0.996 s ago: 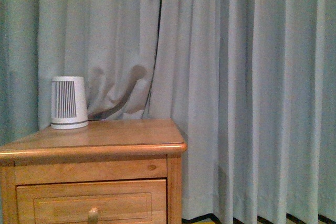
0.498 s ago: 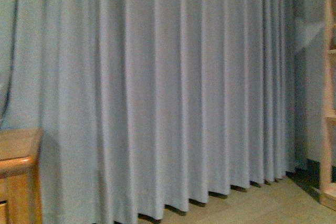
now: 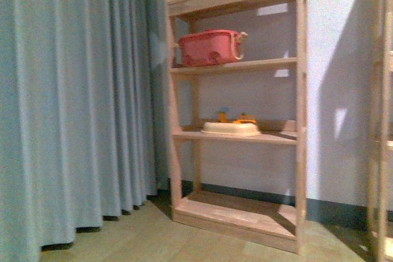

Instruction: Put away toys

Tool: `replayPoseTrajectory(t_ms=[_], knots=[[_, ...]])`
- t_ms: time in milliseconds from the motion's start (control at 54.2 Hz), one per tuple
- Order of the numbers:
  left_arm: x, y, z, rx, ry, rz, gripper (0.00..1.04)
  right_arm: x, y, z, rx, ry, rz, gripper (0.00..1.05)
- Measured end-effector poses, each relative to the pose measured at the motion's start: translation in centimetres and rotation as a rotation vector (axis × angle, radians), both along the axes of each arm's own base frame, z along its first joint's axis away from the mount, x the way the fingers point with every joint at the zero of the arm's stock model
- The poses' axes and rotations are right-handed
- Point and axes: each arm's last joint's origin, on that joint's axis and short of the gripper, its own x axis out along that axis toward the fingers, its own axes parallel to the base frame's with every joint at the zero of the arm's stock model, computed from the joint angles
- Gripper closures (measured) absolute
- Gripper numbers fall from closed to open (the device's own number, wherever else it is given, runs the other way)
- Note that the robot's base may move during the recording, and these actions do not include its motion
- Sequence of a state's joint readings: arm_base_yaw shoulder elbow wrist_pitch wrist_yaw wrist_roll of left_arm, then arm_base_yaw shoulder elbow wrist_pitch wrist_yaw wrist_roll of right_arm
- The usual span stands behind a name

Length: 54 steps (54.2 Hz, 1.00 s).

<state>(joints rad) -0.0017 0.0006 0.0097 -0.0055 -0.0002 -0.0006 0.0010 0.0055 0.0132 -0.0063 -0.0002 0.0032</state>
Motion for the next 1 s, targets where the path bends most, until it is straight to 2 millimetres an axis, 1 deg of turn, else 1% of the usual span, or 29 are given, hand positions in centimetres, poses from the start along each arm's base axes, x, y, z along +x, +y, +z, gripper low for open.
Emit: replayPoseTrajectory(t_ms=[996], knots=[[0.0,-0.01,0.01,0.0,-0.001,-0.001,0.06,0.0,-0.01,0.0,0.0,0.0,-0.002,0.99]])
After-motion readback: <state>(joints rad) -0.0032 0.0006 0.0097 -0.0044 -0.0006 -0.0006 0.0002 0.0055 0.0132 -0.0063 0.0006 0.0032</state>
